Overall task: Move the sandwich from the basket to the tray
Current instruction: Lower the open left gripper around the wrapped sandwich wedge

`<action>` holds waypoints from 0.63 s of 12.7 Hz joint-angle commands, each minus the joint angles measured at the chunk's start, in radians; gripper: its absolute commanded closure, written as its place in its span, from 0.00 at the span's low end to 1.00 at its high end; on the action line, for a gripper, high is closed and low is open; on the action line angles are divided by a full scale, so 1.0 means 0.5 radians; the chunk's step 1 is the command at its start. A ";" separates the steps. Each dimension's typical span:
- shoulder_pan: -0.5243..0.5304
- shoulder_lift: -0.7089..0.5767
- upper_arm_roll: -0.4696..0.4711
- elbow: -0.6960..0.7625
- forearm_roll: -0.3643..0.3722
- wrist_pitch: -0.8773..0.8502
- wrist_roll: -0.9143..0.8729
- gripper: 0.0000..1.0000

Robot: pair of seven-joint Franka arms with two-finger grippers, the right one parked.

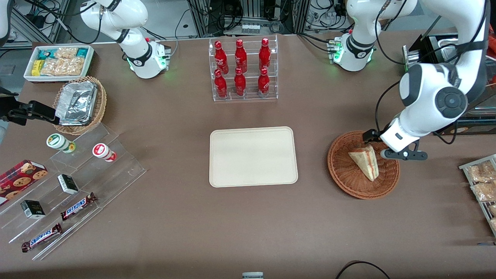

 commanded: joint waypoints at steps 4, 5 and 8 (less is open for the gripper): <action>0.018 0.016 0.000 -0.188 0.031 0.346 -0.387 0.00; 0.018 0.028 0.000 -0.188 0.031 0.349 -0.601 0.00; 0.009 0.071 0.000 -0.192 0.031 0.404 -0.955 0.00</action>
